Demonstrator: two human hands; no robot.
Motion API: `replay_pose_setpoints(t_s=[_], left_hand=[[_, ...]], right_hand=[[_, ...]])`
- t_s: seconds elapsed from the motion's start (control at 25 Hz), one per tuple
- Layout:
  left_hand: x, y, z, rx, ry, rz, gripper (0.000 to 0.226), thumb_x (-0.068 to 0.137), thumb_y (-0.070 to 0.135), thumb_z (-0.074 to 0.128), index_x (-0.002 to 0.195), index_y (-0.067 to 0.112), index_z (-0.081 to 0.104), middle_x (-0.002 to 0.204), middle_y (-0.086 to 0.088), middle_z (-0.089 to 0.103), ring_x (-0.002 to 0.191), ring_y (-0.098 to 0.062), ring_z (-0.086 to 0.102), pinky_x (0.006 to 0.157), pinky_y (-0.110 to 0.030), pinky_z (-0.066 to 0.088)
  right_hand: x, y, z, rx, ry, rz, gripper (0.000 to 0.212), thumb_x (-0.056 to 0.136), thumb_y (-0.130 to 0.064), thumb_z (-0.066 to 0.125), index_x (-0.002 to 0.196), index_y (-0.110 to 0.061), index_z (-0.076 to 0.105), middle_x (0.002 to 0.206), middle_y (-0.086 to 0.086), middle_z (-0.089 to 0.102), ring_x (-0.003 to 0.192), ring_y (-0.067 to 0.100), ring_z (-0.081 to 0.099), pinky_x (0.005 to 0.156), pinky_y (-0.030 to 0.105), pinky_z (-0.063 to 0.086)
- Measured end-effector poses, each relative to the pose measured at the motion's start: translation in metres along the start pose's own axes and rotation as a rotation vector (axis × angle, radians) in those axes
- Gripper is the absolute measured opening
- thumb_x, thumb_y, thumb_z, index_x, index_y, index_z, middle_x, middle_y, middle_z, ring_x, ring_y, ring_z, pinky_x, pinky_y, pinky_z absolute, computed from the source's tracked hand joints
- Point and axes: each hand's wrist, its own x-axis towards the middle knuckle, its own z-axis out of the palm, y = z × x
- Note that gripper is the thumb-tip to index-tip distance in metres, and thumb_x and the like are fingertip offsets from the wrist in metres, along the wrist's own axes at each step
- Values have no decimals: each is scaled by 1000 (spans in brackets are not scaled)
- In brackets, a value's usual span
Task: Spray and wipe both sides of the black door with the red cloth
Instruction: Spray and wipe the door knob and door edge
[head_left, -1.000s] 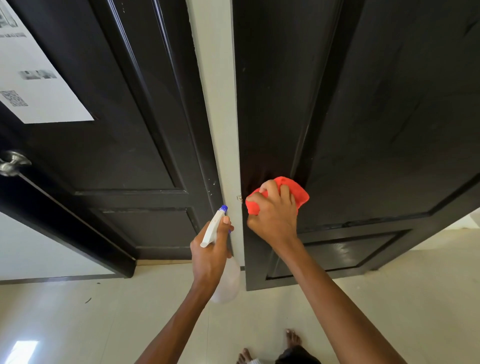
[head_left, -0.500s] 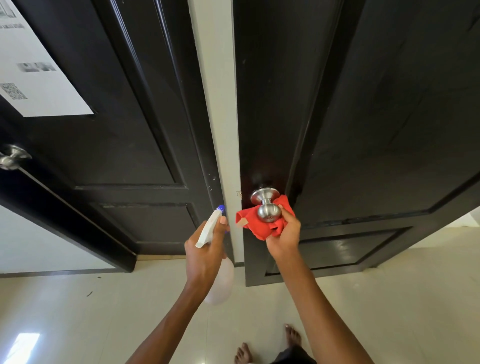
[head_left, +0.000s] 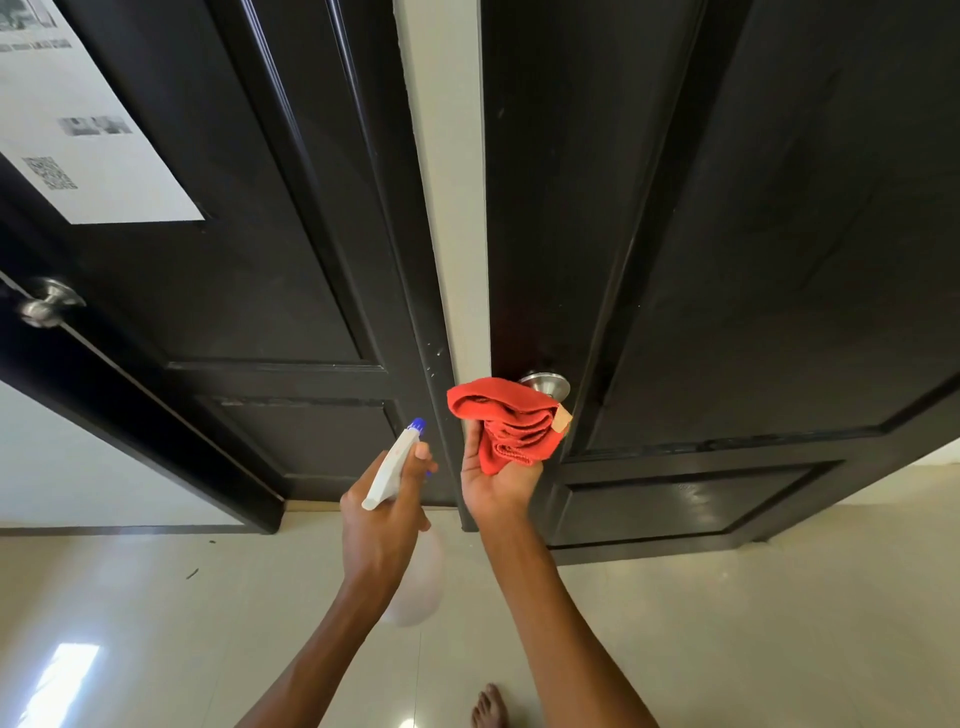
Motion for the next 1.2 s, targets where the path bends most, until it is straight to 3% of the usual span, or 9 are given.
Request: replay_pose_setpoints(t_s=[0.16,0.32,0.4,0.52,0.72,0.84,0.96,1.08,1.2], left_hand=[[-2,0,0,13,3,-6,44,89,57,52,92,20,74,60,-5,67,49,-14,63,58,-18,50],[-2,2,1,19,4,-10,46,88,59,51,96,19,74,61,-6,67,52,-14,64,55,-13,49],[0,4,1,8,3,3,47,88,57,52,97,17,74,63,-6,67,52,-14,64,52,-11,48],[1,7,3,-11,-7,9,45,89,56,52,94,17,74,62,-6,66,49,-12,61,52,-10,47],[2,7,8,-37,2,-26,40,87,55,53,91,21,73,66,-4,67,53,-11,62,51,-9,48],[4,10,11,-56,5,-64,27,86,55,54,84,32,68,62,-4,64,53,-8,62,50,-8,47],[6,9,16,-64,-7,-73,25,87,55,54,82,35,67,61,-4,64,50,-10,61,51,-10,49],[8,10,22,-80,-20,-64,27,89,54,54,85,32,70,70,-3,69,52,-14,60,51,-12,49],[9,11,28,-100,-23,-72,29,89,53,55,90,29,71,81,2,73,57,-20,62,52,-13,50]], right_hand=[[6,-14,-7,-74,104,-86,32,102,-28,49,117,-5,67,94,12,76,82,25,75,76,35,65],[3,-4,-1,55,-28,-3,54,80,-43,76,122,-8,72,109,10,75,92,27,75,78,36,65],[6,-2,-4,12,-35,-2,57,85,-54,68,124,-12,70,110,9,74,92,25,74,75,35,65],[14,-23,-17,-169,55,-94,32,103,-32,45,114,-11,67,95,10,74,79,22,75,64,32,63],[21,-81,-25,-408,3,-248,33,105,-34,48,123,-13,66,110,10,72,99,25,70,87,39,56],[9,-112,-3,-822,-103,-420,39,93,-30,64,125,-8,62,111,7,67,98,17,69,84,31,57],[0,-118,27,-1609,-313,-691,39,85,-35,74,121,-21,71,119,-4,63,110,12,59,92,20,50],[0,-98,48,-2495,-547,-1134,27,76,-40,71,101,-33,76,109,-10,61,105,20,49,91,37,40],[-5,-67,44,-2989,-645,-1195,13,72,-29,76,84,-24,77,108,0,66,106,31,52,92,48,41]])
